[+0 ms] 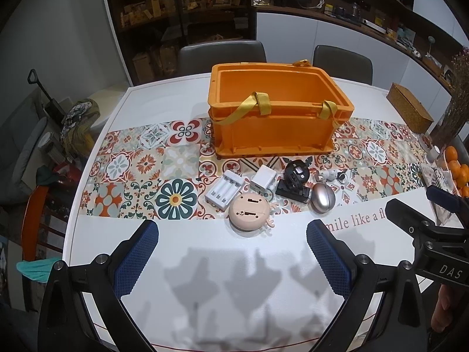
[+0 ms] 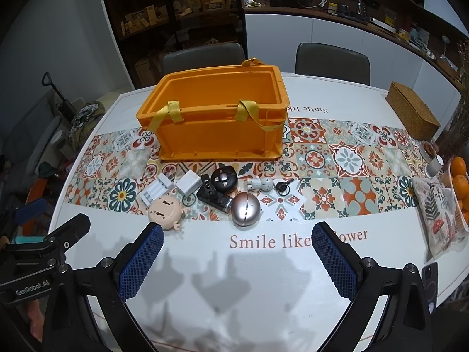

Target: Organize rigid objects

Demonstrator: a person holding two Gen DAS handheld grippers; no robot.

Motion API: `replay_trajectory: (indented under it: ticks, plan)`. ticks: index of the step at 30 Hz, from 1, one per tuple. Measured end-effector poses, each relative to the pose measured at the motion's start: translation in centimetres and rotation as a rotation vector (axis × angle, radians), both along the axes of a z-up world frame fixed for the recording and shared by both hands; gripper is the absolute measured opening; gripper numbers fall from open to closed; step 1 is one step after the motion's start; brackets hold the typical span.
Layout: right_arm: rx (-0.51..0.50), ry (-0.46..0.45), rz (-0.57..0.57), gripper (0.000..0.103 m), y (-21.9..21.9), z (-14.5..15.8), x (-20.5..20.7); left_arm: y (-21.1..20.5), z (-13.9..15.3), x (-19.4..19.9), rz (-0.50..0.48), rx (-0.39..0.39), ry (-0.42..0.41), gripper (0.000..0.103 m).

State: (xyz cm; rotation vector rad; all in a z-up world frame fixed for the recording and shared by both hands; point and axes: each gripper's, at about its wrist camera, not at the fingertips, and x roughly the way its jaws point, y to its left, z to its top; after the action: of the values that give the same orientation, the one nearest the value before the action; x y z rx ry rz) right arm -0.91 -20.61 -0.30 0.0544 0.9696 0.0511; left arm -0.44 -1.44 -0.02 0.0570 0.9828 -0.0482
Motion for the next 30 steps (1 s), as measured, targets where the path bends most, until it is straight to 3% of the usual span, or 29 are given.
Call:
replay_trajectory:
  ticks: [30]
  plan:
    - [0.003, 0.011, -0.001, 0.102, -0.3, -0.4, 0.3, -0.2, -1.0, 0.1, 0.014, -0.007, 0.029, 0.103]
